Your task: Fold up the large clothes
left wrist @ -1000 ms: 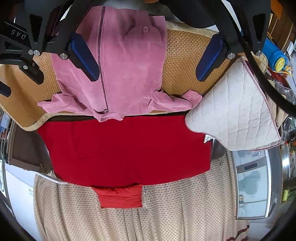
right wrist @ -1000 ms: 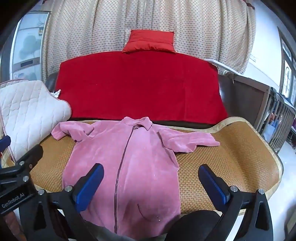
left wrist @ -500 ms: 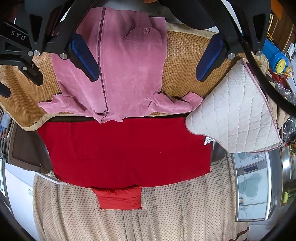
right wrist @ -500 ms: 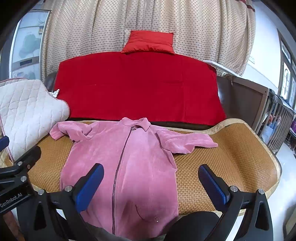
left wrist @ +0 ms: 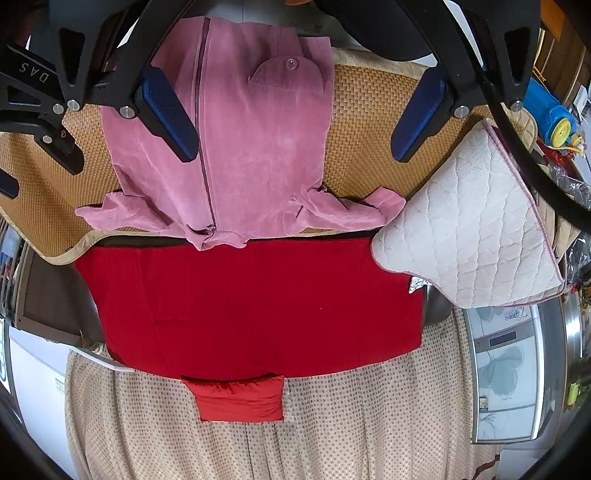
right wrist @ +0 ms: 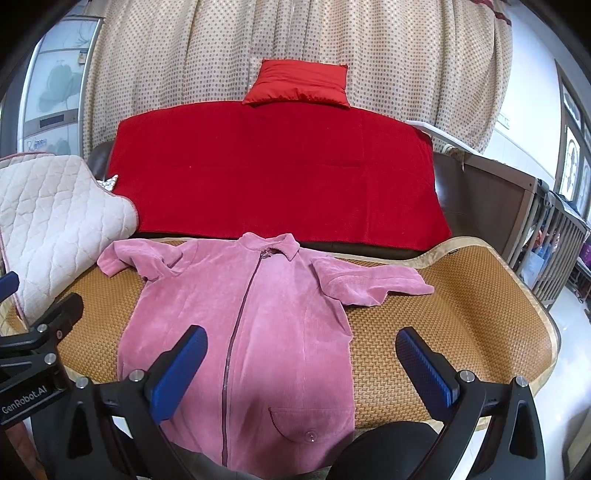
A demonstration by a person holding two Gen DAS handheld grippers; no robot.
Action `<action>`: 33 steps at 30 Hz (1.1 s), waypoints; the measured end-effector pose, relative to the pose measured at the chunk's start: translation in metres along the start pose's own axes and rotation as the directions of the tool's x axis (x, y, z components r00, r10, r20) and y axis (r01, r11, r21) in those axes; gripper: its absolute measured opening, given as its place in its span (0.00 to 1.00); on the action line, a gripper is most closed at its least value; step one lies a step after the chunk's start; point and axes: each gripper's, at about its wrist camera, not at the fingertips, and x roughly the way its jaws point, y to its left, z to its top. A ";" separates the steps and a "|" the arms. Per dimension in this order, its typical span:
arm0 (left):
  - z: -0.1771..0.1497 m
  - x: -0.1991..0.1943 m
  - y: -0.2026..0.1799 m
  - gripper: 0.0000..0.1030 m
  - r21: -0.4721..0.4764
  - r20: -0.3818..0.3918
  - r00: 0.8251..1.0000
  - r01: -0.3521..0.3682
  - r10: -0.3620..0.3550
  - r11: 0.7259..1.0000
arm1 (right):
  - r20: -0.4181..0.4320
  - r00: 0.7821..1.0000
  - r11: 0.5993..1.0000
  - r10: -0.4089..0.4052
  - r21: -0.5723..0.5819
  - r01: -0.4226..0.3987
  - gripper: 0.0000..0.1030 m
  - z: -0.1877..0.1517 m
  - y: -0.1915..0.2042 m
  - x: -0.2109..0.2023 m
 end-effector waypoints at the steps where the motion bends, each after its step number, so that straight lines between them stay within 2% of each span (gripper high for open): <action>1: 0.000 0.000 0.000 1.00 0.000 0.000 1.000 -0.001 0.001 1.000 | 0.000 1.000 1.000 -0.001 -0.001 0.001 1.00 0.000 0.000 0.000; 19: -0.002 0.001 0.005 1.00 -0.013 -0.002 1.000 -0.006 0.006 1.000 | 0.001 1.000 1.000 -0.016 -0.024 0.016 1.00 0.000 0.006 0.003; 33: 0.001 0.000 0.010 1.00 -0.025 -0.004 1.000 -0.008 0.008 1.000 | 0.056 0.998 0.999 -0.023 -0.028 0.025 1.00 0.008 0.008 -0.007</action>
